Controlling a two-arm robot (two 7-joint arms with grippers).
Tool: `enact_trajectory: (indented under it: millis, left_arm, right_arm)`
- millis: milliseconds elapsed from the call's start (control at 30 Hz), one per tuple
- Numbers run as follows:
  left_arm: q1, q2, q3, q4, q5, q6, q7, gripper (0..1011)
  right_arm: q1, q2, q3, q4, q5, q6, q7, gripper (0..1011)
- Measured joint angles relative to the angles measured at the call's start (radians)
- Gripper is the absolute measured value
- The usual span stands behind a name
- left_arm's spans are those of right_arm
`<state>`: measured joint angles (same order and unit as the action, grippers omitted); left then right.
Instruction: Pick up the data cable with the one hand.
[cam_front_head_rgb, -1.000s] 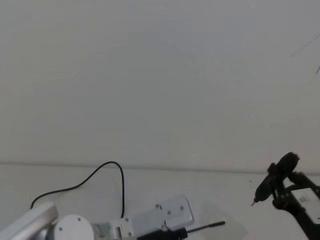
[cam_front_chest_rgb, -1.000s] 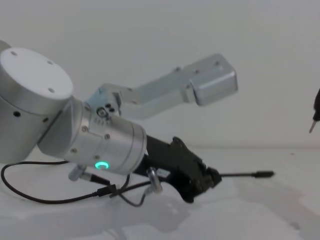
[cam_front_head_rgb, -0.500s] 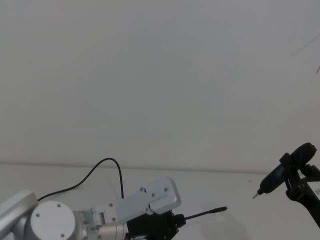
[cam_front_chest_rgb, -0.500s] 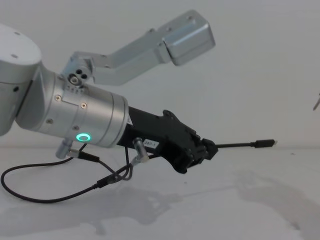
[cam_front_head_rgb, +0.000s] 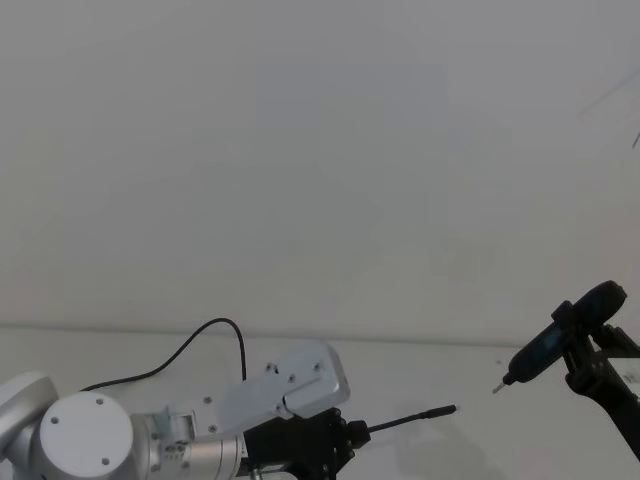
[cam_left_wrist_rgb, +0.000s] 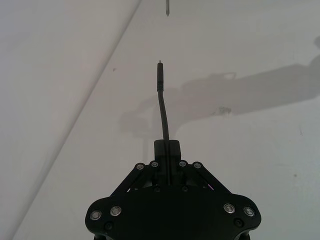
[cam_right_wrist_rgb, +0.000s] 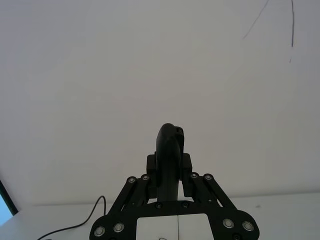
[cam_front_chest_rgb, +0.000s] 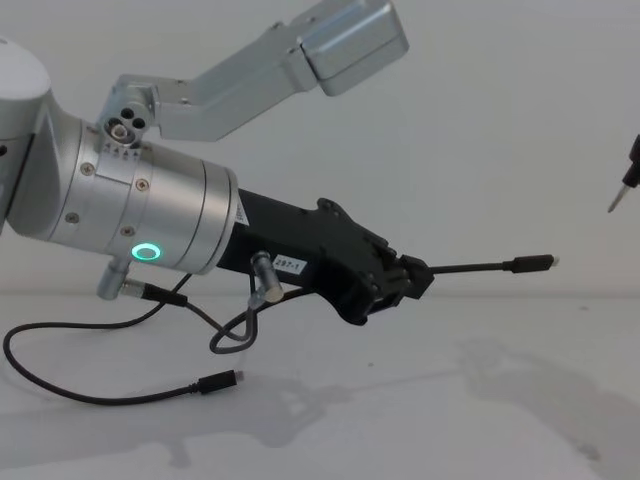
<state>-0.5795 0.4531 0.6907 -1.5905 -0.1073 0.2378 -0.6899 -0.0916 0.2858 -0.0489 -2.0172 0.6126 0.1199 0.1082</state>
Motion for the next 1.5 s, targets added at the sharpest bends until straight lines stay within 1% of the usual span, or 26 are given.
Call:
enact_trajectory:
  millis: [567, 1000, 1500]
  left_arm:
    - [0.001, 0.006, -0.008, -0.008, -0.013, -0.006, -0.010, 43]
    - [0.002, 0.008, -0.010, -0.010, -0.016, -0.007, -0.012, 43]
    - [0.002, 0.008, -0.011, -0.010, -0.017, -0.007, -0.013, 43]
  right_arm:
    - [0.024, -0.007, -0.034, 0.031, 0.028, 0.012, -0.004, 268]
    - [0.035, -0.005, -0.054, 0.052, 0.034, 0.013, -0.013, 268]
    - [0.046, 0.005, -0.070, 0.067, 0.039, 0.015, -0.024, 268]
